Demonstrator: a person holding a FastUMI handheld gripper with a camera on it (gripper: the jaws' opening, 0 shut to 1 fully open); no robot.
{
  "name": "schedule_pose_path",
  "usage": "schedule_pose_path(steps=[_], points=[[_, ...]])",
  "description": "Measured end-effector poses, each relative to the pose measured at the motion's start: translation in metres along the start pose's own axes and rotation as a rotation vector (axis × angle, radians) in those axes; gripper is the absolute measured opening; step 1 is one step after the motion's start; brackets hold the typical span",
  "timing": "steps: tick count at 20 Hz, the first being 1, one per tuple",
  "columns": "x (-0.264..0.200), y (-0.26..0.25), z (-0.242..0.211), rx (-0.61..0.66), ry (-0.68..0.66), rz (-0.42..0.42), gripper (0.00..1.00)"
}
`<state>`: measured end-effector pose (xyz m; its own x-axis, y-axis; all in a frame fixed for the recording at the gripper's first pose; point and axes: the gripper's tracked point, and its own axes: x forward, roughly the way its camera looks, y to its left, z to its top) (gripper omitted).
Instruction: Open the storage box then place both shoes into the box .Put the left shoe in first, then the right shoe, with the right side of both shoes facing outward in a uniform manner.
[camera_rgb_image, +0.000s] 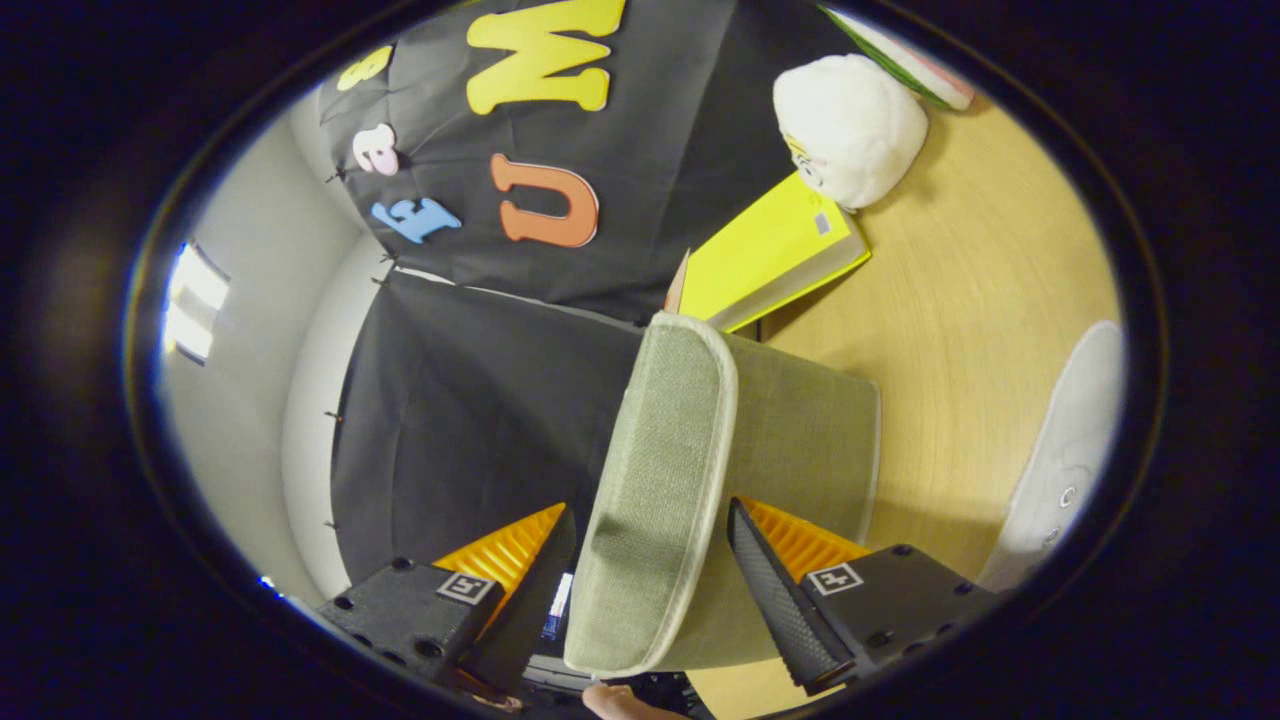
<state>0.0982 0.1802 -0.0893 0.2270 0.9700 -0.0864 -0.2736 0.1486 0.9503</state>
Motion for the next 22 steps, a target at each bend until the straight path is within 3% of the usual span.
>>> schedule_pose_path(steps=[5, 8, 10, 13, 17, 22], points=[[-0.001, 0.001, 0.006, 0.021, -0.008, 0.034, 0.81], [-0.002, 0.002, 0.006, 0.010, -0.016, -0.008, 0.69], [-0.006, 0.004, 0.008, 0.013, -0.025, -0.032, 0.66], [-0.017, 0.008, 0.016, 0.023, -0.072, -0.082, 0.49], [-0.028, 0.034, 0.018, -0.006, -0.108, -0.125, 0.13], [-0.029, 0.090, 0.019, -0.054, -0.140, -0.149, 0.06]])
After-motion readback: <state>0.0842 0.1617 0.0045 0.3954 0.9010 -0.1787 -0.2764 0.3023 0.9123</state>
